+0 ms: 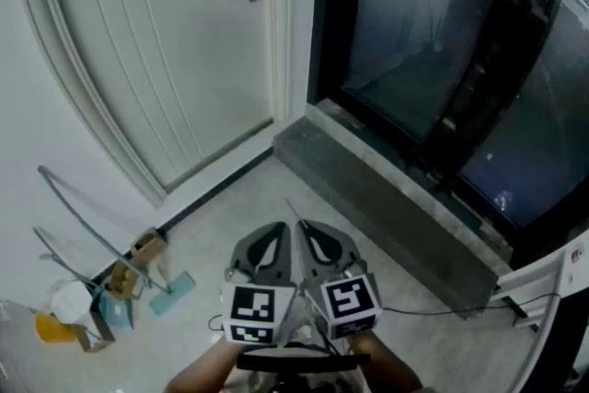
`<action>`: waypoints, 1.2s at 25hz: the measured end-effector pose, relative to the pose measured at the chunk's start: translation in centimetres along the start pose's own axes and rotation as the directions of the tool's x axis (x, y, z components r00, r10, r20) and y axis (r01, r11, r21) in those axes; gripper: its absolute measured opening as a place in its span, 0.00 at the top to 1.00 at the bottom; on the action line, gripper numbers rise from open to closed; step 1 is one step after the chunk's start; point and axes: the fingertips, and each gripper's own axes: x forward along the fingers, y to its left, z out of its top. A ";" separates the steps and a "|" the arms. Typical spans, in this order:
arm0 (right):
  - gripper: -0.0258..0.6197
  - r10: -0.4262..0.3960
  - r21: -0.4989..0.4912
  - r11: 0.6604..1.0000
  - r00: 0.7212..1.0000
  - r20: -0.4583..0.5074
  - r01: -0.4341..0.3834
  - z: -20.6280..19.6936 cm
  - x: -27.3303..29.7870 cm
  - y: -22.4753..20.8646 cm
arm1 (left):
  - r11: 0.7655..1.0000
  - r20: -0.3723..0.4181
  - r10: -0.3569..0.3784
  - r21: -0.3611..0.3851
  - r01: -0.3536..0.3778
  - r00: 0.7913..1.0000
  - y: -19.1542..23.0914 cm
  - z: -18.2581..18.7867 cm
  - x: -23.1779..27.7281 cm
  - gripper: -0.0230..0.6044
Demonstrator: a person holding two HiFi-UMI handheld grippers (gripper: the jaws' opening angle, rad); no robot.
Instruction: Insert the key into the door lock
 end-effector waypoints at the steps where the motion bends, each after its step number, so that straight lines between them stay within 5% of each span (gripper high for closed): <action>1: 0.92 0.001 0.001 1.000 1.000 -0.001 -0.001 -0.1 -0.2 0.2 | 1.000 0.000 0.000 -0.001 0.000 1.000 0.0 -0.1 -0.2 0.96; 30: 0.92 0.011 0.005 1.000 1.000 0.002 -0.011 -1.1 -1.3 -2.6 | 1.000 -0.004 0.031 0.003 -0.031 1.000 -2.1 -0.6 1.5 0.96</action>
